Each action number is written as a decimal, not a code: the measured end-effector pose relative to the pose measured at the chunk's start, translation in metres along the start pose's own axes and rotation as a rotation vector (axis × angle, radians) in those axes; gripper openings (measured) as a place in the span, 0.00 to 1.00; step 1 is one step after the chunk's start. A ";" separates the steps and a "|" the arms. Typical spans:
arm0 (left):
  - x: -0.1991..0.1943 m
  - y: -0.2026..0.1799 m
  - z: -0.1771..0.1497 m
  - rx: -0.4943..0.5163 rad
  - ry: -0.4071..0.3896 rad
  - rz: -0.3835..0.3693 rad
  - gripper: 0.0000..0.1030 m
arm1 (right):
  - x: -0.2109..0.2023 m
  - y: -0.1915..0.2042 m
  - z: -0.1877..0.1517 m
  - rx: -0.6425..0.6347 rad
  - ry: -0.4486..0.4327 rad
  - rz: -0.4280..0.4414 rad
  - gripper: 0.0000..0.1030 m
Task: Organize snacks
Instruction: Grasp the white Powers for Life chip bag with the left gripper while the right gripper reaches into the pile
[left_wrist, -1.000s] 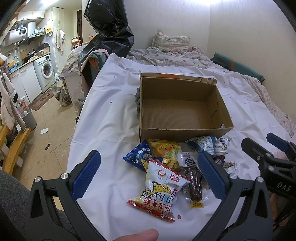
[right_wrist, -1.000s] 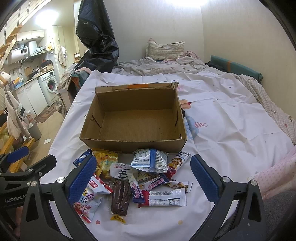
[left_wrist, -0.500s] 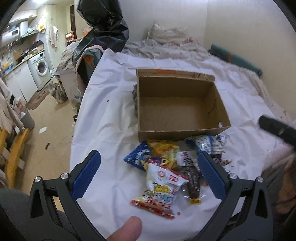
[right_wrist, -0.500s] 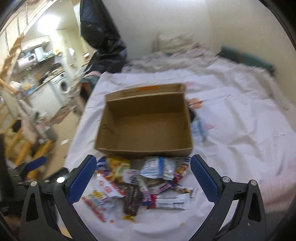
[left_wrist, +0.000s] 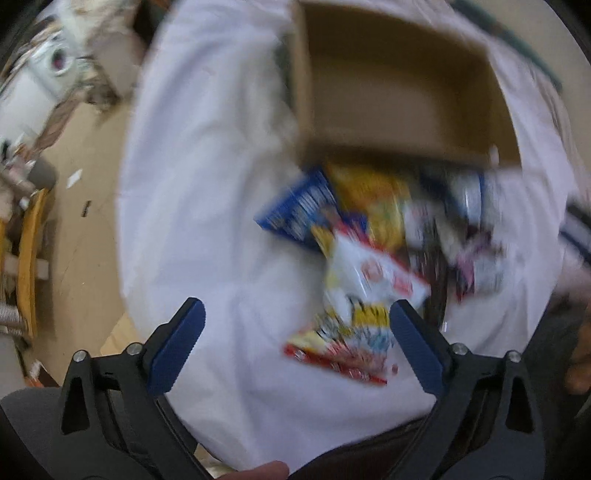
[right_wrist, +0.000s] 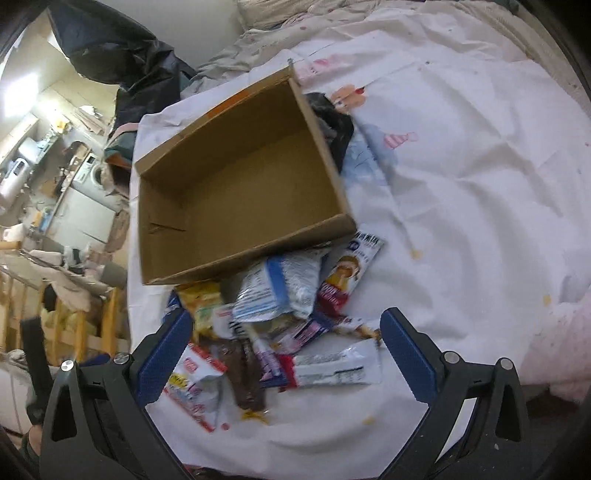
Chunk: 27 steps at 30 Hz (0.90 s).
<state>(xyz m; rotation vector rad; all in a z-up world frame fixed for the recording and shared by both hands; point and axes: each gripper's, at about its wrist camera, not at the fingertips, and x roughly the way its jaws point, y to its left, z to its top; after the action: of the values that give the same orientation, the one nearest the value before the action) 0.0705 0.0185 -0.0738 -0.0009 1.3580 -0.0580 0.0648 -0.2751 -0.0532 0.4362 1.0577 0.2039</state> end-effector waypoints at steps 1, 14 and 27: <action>0.008 -0.007 -0.003 0.028 0.028 -0.009 0.94 | 0.000 0.000 0.000 -0.003 -0.003 -0.003 1.00; 0.078 -0.059 -0.014 0.173 0.164 -0.004 0.78 | -0.003 -0.007 0.002 0.018 -0.013 -0.016 1.00; 0.045 -0.049 -0.032 0.091 0.105 -0.111 0.48 | 0.016 -0.019 -0.003 0.042 0.063 -0.108 1.00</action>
<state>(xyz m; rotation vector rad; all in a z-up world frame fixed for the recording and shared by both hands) 0.0468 -0.0317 -0.1223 0.0038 1.4583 -0.2158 0.0690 -0.2853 -0.0757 0.4115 1.1454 0.0997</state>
